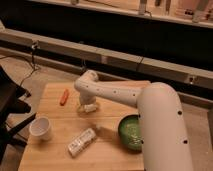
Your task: Place the white sponge in the ceramic bowl
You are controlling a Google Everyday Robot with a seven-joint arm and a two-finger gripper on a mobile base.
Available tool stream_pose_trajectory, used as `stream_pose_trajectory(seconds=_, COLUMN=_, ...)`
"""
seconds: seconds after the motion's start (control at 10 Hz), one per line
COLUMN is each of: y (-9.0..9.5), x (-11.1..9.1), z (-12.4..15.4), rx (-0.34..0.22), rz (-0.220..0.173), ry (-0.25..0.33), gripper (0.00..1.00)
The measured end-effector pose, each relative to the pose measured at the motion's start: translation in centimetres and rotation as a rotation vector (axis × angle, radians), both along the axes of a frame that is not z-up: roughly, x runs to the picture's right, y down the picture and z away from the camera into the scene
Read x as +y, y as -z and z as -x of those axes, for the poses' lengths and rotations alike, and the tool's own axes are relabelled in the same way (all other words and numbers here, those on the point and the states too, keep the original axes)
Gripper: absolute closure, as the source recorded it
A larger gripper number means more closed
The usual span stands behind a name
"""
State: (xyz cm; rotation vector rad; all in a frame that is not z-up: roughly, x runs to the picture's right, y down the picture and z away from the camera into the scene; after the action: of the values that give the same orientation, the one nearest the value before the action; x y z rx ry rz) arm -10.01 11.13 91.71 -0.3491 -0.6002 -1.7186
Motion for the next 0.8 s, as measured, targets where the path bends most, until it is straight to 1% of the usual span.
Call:
stream_pose_trajectory(seconds=0.2, y=-0.5, x=-0.7, z=-0.2, rx=-0.008, rz=-0.008, ry=-0.017, gripper=0.22)
stream_pose_trajectory(seconds=0.3, y=-0.8, x=-0.9, z=-0.2, rx=-0.015, rz=-0.01, ry=-0.027, gripper=0.28)
stream_pose_trajectory(seconds=0.5, y=-1.0, x=-1.2, z=-0.4, rx=-0.019, rz=-0.016, ry=-0.035, gripper=0.49)
stream_pose_trajectory(seconds=0.7, y=-1.3, x=-1.2, z=-0.1, rx=-0.023, rz=-0.015, ry=-0.032, gripper=0.69)
stream_pose_trajectory(seconds=0.8, y=-1.4, x=-1.1, z=0.1, rx=-0.021, rz=-0.013, ry=-0.03, gripper=0.81)
